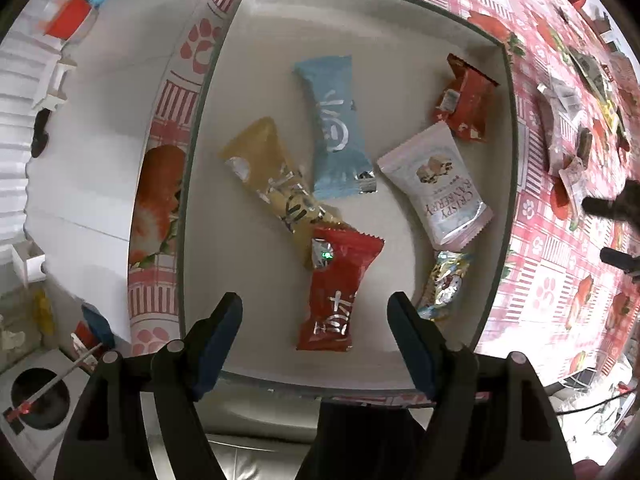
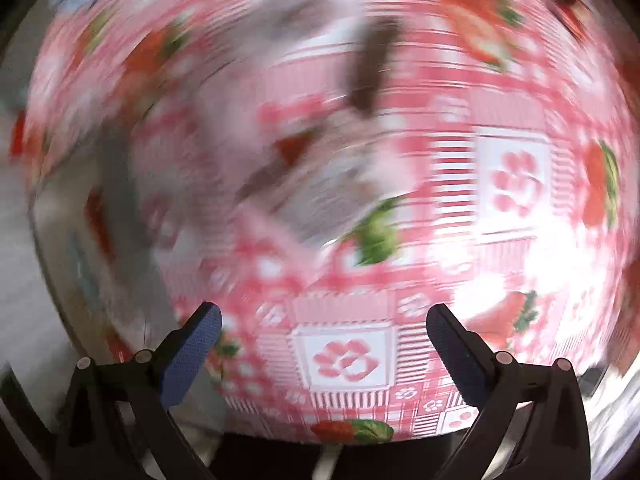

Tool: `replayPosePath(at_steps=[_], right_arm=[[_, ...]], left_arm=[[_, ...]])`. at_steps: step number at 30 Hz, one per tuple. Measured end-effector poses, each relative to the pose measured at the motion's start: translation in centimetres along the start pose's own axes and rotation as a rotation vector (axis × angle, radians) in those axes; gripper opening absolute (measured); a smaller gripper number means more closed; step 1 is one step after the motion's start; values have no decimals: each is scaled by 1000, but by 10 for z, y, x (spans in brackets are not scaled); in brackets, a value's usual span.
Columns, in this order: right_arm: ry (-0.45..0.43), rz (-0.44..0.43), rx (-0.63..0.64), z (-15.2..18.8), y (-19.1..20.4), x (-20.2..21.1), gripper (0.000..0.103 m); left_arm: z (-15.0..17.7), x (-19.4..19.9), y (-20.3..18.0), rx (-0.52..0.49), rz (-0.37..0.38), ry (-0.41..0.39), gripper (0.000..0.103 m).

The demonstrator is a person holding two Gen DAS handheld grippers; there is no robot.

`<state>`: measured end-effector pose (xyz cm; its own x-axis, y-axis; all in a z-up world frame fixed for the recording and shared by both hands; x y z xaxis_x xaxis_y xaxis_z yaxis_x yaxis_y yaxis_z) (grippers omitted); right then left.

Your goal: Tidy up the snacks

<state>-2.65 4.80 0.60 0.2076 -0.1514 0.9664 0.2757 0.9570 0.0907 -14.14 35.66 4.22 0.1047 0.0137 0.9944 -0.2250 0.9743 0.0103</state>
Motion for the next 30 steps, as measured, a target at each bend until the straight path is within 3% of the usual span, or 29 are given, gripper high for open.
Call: replayPosePath(at_steps=[7,12,18,26,30], right_arm=[[-69,-41,-254,-30,-33,5,103],[-80,-4,-234,-59,-21,-2,103],[-74,15,-231,-55,-18,-22,103],[-66,26,-209,-48,-59,-26,103],[-72,51,-126,-50,-67,-23,103]], left_arm=[[2,-3,1,-2,-17,12,78],[5,1,-1,-7,-23,13,78],[-2,16,-21,-36,5,-9,79],[-20,48,-81,-161,69,-87,79],[-33,59,-119,-206,109,-102,79]])
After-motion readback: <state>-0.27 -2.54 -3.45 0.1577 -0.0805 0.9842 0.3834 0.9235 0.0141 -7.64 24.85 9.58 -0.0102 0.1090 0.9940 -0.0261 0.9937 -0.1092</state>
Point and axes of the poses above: each gripper's, at about its wrist camera, not at the fingertips, and x roughly against the way its jaws point, y to its left, z to its underside, the point moved 3 cm from there along -x, roughly the way its jaws point, and after that the axes turned 1 degree about -y, right-handed, at the moved point
